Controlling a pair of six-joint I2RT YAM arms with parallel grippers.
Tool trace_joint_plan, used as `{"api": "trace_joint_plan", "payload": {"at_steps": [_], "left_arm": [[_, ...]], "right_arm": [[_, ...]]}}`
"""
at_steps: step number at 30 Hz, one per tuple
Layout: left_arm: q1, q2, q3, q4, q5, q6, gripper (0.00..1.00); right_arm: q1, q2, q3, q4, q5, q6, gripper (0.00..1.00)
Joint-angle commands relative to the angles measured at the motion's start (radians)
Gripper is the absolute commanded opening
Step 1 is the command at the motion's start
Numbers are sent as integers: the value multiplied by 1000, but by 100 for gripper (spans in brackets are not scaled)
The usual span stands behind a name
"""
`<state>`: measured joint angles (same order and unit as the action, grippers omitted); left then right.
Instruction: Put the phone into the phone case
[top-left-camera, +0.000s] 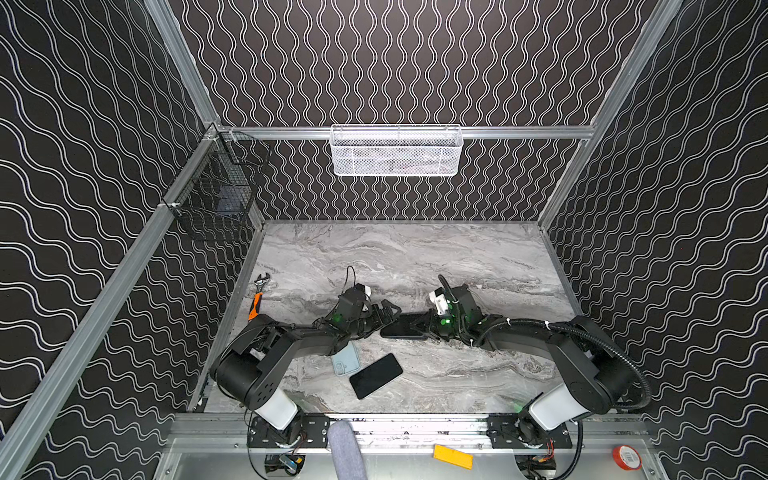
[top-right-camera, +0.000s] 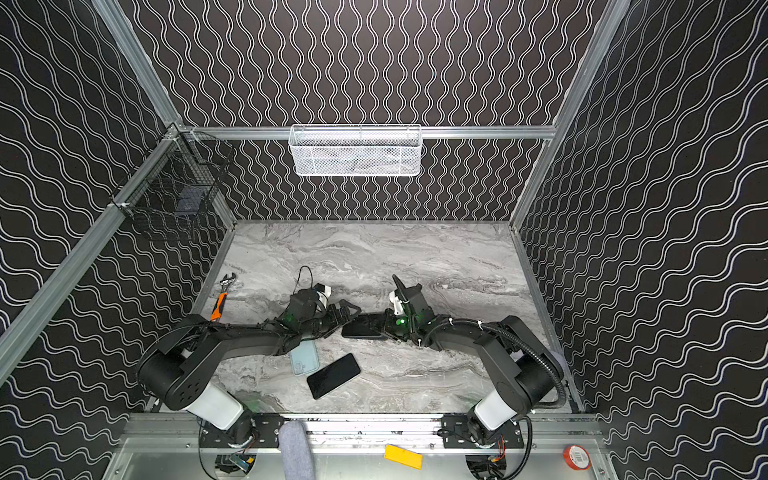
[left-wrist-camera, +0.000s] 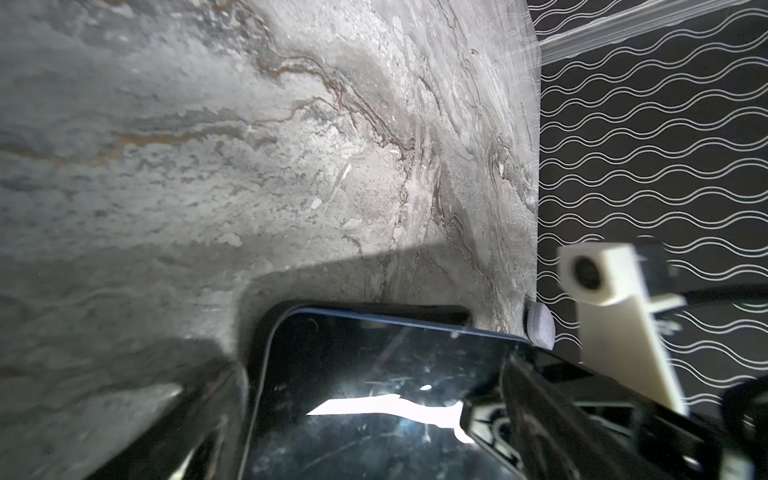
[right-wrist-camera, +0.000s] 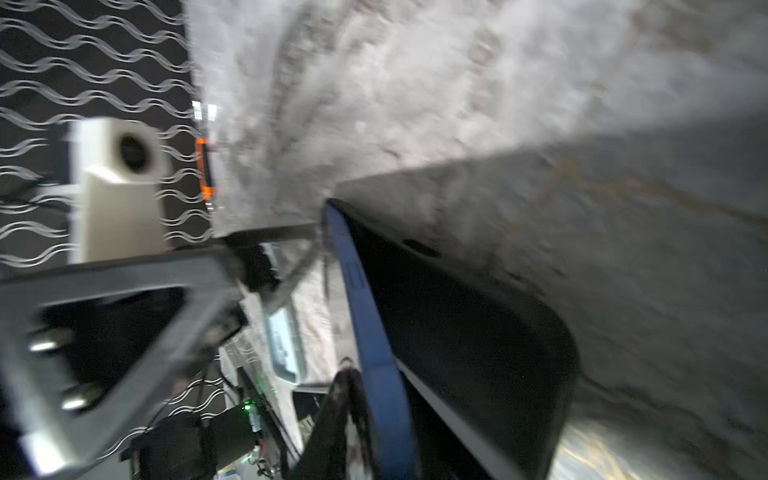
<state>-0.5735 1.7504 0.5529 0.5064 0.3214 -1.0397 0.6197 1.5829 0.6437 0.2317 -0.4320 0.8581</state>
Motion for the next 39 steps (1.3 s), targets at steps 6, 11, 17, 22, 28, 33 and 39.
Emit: {"api": "trace_joint_plan", "payload": {"at_steps": [6, 11, 17, 22, 28, 33, 39], "left_arm": [[-2, -5, 2, 52, 53, 3, 98], [-3, -6, 5, 47, 51, 5, 98], [-3, -4, 5, 53, 53, 1, 98], [-3, -5, 4, 50, 53, 3, 98], [-3, -14, 8, 39, 53, 6, 98], [-3, -56, 4, -3, 49, 17, 98], [-3, -87, 8, -53, 57, 32, 98]], "right_arm": [[3, 6, 14, -154, 73, -59, 41], [4, -7, 23, -163, 79, -78, 51], [4, -36, 47, -208, 108, -110, 69], [5, -70, 79, -278, 171, -142, 78], [5, -105, 108, -344, 229, -166, 80], [5, -147, 106, -370, 256, -167, 76], [5, -157, 79, -386, 284, -169, 66]]}}
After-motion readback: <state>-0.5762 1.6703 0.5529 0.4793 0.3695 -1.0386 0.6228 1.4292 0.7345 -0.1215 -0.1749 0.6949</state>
